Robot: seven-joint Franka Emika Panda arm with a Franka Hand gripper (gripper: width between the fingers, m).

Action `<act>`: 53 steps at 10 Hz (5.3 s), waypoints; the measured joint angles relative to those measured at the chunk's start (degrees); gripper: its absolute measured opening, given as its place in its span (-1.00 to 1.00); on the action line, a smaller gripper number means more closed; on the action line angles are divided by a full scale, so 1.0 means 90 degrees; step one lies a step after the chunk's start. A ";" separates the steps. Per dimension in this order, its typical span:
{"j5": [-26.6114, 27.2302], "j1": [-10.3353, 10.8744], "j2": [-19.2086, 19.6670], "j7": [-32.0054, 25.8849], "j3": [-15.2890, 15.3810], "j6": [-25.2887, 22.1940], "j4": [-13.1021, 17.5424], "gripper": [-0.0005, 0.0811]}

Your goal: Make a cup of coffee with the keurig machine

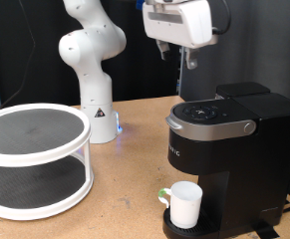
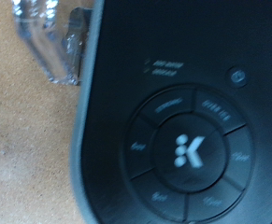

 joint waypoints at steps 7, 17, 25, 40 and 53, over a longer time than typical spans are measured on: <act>0.0566 0.0173 0.1271 0.0048 0.0005 -0.0337 0.1292 0.97; 0.0363 0.0194 0.1519 0.0074 0.0121 0.0908 0.0419 0.50; -0.0114 0.0193 0.1365 0.0443 0.0155 0.1716 -0.0236 -0.97; 0.0460 0.0118 0.2047 0.0502 0.0042 0.0056 0.0708 -0.98; 0.0699 -0.0009 0.2430 0.0392 -0.0041 -0.0986 0.1268 -0.98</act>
